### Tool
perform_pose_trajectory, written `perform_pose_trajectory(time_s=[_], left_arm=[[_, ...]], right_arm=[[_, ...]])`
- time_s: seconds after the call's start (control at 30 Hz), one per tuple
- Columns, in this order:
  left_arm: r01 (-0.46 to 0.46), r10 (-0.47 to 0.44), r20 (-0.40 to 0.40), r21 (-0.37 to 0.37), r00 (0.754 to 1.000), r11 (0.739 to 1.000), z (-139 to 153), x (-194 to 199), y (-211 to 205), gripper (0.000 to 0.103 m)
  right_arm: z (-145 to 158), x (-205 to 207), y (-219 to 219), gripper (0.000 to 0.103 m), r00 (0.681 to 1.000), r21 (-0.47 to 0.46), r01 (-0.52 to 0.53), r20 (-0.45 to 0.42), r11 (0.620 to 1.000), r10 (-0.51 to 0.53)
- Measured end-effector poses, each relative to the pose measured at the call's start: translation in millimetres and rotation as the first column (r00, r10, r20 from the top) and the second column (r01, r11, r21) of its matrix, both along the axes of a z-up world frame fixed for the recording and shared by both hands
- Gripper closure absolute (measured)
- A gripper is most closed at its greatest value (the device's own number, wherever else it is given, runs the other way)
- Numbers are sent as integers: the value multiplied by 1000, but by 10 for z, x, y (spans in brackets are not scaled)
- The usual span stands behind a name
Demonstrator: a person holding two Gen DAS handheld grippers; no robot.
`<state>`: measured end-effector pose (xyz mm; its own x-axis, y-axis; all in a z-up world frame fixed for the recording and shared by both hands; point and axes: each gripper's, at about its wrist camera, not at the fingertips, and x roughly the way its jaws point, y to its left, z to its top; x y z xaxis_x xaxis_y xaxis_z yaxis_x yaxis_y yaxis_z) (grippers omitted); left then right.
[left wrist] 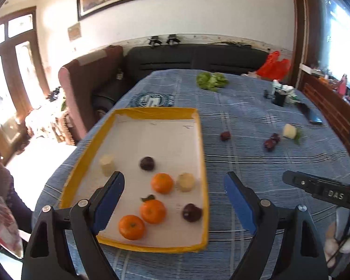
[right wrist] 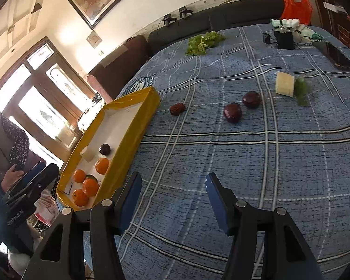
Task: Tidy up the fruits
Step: 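Move both open tools back toward the dark red fruit on the tablecloth, then grasp a dark red date with the left tool while the right tool grasps a plum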
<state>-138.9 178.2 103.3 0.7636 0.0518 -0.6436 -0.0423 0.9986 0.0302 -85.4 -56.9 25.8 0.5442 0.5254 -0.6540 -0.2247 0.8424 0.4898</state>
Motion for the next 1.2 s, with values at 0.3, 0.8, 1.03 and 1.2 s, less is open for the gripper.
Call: perform_pose_trajectory(time_s=[0.3, 0.8, 1.03, 1.2], left_arm=[[142, -147, -52, -86, 988, 986, -93, 259, -395, 17], [210, -228, -115, -154, 967, 966, -239, 1463, -669, 21], [190, -232, -235, -185, 944, 964, -481, 2095, -676, 41], [187, -217, -316, -124, 923, 975, -697, 2352, -735, 54]], right_arm=[[-3, 163, -505, 39, 994, -63, 109, -9, 992, -109], [-230, 963, -206, 39, 996, -208, 83, 2, 975, -84], [-311, 1121, -119, 39, 997, -209, 70, -11, 975, -74], [-310, 1155, -56, 39, 999, -226, 52, -2, 973, -54]])
